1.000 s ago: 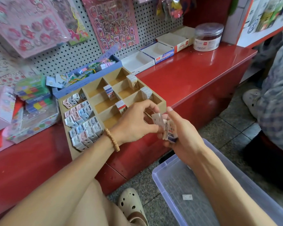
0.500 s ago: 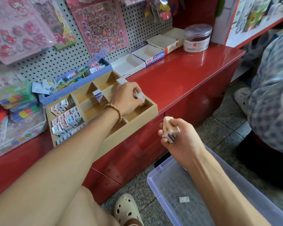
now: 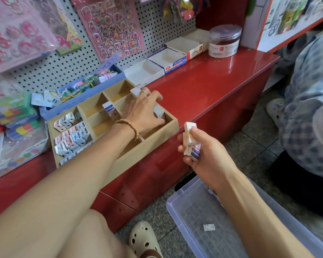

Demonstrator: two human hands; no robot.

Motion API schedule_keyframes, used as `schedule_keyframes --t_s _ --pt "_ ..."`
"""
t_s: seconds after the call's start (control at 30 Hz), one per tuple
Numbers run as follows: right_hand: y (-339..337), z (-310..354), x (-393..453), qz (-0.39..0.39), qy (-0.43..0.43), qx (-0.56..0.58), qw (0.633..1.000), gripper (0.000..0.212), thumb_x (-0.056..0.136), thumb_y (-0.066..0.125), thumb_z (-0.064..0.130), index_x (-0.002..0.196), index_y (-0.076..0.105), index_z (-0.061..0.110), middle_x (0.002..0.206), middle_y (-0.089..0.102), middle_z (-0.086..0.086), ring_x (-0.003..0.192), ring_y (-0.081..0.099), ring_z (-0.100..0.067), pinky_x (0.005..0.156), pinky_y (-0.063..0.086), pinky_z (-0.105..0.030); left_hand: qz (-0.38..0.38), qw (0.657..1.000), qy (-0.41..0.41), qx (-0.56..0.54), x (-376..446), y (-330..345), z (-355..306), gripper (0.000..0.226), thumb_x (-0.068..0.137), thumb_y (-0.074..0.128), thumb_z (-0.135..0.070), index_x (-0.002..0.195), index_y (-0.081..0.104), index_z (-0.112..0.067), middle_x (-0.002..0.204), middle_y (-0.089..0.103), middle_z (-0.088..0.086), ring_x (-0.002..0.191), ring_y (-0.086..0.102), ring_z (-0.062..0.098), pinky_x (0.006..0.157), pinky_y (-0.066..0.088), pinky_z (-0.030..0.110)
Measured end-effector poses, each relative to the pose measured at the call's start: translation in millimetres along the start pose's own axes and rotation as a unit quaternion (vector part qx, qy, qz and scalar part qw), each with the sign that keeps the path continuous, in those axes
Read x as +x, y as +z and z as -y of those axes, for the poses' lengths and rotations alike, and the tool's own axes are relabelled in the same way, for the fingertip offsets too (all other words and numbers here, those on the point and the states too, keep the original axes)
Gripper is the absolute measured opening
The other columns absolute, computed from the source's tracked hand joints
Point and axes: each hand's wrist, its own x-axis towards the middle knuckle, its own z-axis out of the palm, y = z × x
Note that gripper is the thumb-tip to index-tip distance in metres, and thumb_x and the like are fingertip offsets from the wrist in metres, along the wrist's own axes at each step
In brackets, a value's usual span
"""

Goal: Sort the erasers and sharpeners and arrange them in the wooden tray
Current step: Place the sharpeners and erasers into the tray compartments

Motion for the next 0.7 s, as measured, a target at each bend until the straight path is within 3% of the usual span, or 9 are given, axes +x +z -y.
schedule_keyframes --t_s 0.07,0.13,0.2,0.27,0.43,0.53,0.6,0.7 --pt "3 2 0 0.013 0.008 0.024 1.0 0.029 0.103 0.049 0.026 0.119 0.058 0.004 0.092 0.068 -0.012 0.064 0.061 -0.017 0.044 0.041 -0.022 -0.019 0.998 -0.001 -0.058 -5 -10 3 0.052 0.075 0.08 -0.036 0.12 0.056 -0.025 0.115 0.048 -0.003 0.091 0.055 0.01 0.08 0.048 0.03" --pt "6 3 0 0.029 0.012 0.038 0.999 0.028 0.103 0.047 0.029 0.112 0.06 0.006 0.093 0.069 -0.013 0.065 0.061 -0.016 0.044 0.041 -0.021 -0.046 0.99 0.009 -0.133 -15 -19 3 0.032 0.081 0.074 -0.032 0.11 0.063 -0.023 0.102 0.053 -0.005 0.073 0.051 0.002 0.075 0.046 0.025" --pt "11 5 0 0.047 0.01 0.038 0.998 0.028 0.103 0.047 0.03 0.108 0.062 0.007 0.094 0.07 -0.012 0.067 0.062 -0.017 0.044 0.041 -0.021 -0.021 0.975 0.021 -0.221 -30 -23 -4 0.013 0.086 0.07 -0.029 0.097 0.069 -0.022 0.09 0.065 -0.004 0.067 0.056 0.007 0.071 0.048 0.026" --pt "16 6 0 0.07 0.002 0.022 0.997 0.029 0.103 0.048 0.028 0.108 0.066 0.006 0.094 0.069 -0.012 0.07 0.062 -0.017 0.046 0.043 -0.022 0.037 0.955 0.033 -0.294 -47 -26 -14 0.004 0.088 0.07 -0.025 0.091 0.073 -0.025 0.084 0.071 -0.004 0.074 0.062 0.013 0.07 0.049 0.025" --pt "19 9 -4 0.114 -0.013 -0.043 0.992 0.041 0.101 0.05 0.024 0.12 0.061 -0.011 0.081 0.06 -0.012 0.061 0.055 -0.014 0.052 0.05 -0.025 0.112 0.934 0.062 -0.334 -64 -36 -16 0.017 0.08 0.078 -0.018 0.094 0.075 -0.028 0.086 0.066 -0.009 0.069 0.055 -0.001 0.074 0.052 0.027" --pt "21 9 -6 0.134 -0.018 -0.065 0.989 0.041 0.101 0.05 0.022 0.124 0.058 -0.012 0.079 0.059 -0.01 0.062 0.055 -0.013 0.056 0.053 -0.025 0.133 0.919 0.028 -0.369 -69 -37 -16 0.024 0.075 0.077 -0.014 0.096 0.072 -0.022 0.087 0.071 -0.001 0.073 0.062 0.007 0.077 0.056 0.034" --pt "25 9 -8 0.138 -0.023 -0.082 0.987 0.04 0.101 0.051 0.02 0.124 0.057 -0.011 0.079 0.06 -0.008 0.065 0.057 -0.012 0.058 0.054 -0.026 0.119 0.919 0.004 -0.376 -74 -38 -17 0.028 0.067 0.074 -0.02 0.093 0.068 -0.025 0.084 0.073 0.001 0.078 0.068 0.017 0.08 0.057 0.045" --pt "30 9 -10 0.146 -0.031 -0.109 0.983 0.036 0.098 0.054 0.019 0.124 0.058 -0.006 0.082 0.064 -0.008 0.067 0.06 -0.013 0.06 0.055 -0.027 0.098 0.925 -0.017 -0.366 -79 -38 -16 0.031 0.068 0.071 -0.018 0.094 0.063 -0.032 0.077 0.072 -0.007 0.071 0.068 0.01 0.077 0.058 0.044"
